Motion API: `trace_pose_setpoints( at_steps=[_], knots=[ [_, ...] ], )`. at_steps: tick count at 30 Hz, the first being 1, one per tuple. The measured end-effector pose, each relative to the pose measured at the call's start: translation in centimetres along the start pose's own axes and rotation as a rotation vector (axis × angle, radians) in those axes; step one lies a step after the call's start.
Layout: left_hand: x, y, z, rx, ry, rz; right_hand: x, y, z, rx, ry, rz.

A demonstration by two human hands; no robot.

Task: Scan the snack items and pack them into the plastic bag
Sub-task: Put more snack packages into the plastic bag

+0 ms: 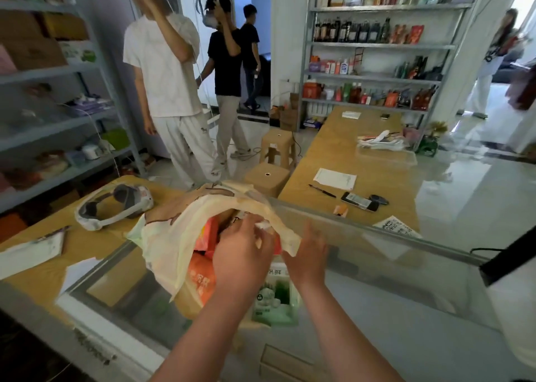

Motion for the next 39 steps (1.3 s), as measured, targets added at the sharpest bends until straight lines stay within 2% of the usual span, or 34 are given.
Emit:
trace_pose_setpoints(
  at_steps=[3,4,8,12,14,20,26,30,34,39],
  knots=[
    [-0.8,0.3,-1.9,0.185,0.096,0.244,0.7,-0.2,-0.1,-0.199,0.057,0.074],
    [-1.2,0.3,-2.6,0.232,0.083,0.297,0.9,-0.3,-0.2,-0.193,0.063,0.082],
    [-4.0,0.5,-4.7,0.316,-0.141,0.435,0.6,0.1,-1.4,-0.172,0.071,0.237],
    [-7.7,-0.7,-5.4,0.353,-0.328,0.398,1.0,-0.2,-1.8,-0.170,0.079,0.251],
    [-9.0,-1.6,-5.8,0.290,-0.381,0.378,1.1,-0.8,-1.7,-0.158,0.086,0.262],
    [-10.8,-1.3,-6.9,-0.173,-0.639,0.379,1.6,-1.6,-2.2,-0.131,0.013,0.282],
    [-11.1,-1.4,-7.7,-0.147,-0.622,0.359,0.7,-2.8,-2.6,-0.209,0.030,0.281],
    [-10.6,-2.9,-6.4,-0.061,-0.553,0.323,-2.0,-4.7,-1.6,-0.105,0.010,0.373],
    [-10.3,-4.3,-3.3,0.056,-0.531,0.228,-5.2,-5.3,-1.8,-0.080,0.026,0.461],
    [-10.4,-7.0,1.1,0.053,-0.494,0.127,-9.0,-7.2,-2.1,0.048,0.042,0.571]
  ],
)
Point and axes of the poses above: each hand's wrist, its own z-axis towards the middle knuckle, its own y-axis out of the palm, x = y × z, the point moved 1 cm from there along z, towards the middle knuckle, and after that the axes turned 11 degrees about z, right-handed, at the moved point
